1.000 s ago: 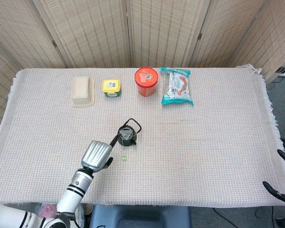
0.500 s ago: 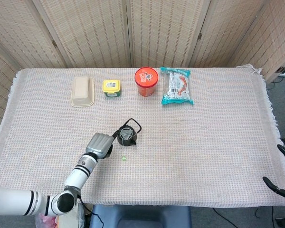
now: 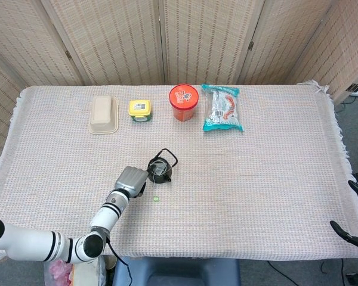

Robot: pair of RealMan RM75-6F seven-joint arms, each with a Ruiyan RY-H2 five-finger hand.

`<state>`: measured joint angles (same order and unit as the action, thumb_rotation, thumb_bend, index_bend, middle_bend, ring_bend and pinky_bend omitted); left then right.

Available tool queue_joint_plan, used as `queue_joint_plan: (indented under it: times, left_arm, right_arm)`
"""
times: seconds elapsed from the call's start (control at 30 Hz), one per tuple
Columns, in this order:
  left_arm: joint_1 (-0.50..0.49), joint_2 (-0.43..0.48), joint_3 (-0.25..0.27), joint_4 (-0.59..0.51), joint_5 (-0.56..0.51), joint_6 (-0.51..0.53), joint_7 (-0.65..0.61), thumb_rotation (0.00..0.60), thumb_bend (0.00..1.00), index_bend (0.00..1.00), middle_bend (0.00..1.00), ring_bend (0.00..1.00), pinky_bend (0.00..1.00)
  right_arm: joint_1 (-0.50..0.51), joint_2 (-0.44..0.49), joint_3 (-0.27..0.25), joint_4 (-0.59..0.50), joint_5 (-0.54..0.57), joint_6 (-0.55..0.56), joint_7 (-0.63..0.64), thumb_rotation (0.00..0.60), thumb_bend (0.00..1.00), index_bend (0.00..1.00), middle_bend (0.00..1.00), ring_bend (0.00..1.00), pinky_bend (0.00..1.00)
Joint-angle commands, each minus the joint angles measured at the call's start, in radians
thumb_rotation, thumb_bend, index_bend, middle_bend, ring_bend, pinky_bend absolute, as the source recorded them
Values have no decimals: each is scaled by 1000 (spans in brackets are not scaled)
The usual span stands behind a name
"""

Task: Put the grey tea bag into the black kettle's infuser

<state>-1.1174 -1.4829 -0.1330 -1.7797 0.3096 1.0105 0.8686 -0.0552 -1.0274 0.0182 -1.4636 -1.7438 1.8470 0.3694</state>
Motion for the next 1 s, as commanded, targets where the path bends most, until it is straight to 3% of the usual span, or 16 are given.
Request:
queue_joint_plan:
  times: [0.03, 1.0]
  left_arm:
    - [-6, -6, 8, 3, -4, 4, 1, 600, 773, 31, 1000, 1000, 1000]
    - [-68, -74, 61, 126, -36, -77, -4, 600, 773, 82, 1000, 1000, 1000]
  right_arm:
    - [-1, 0, 0, 2, -1, 3, 1, 600, 121, 0, 0, 0, 0]
    - [5, -1, 5, -9, 10, -15, -13, 600, 121, 0, 0, 0, 0]
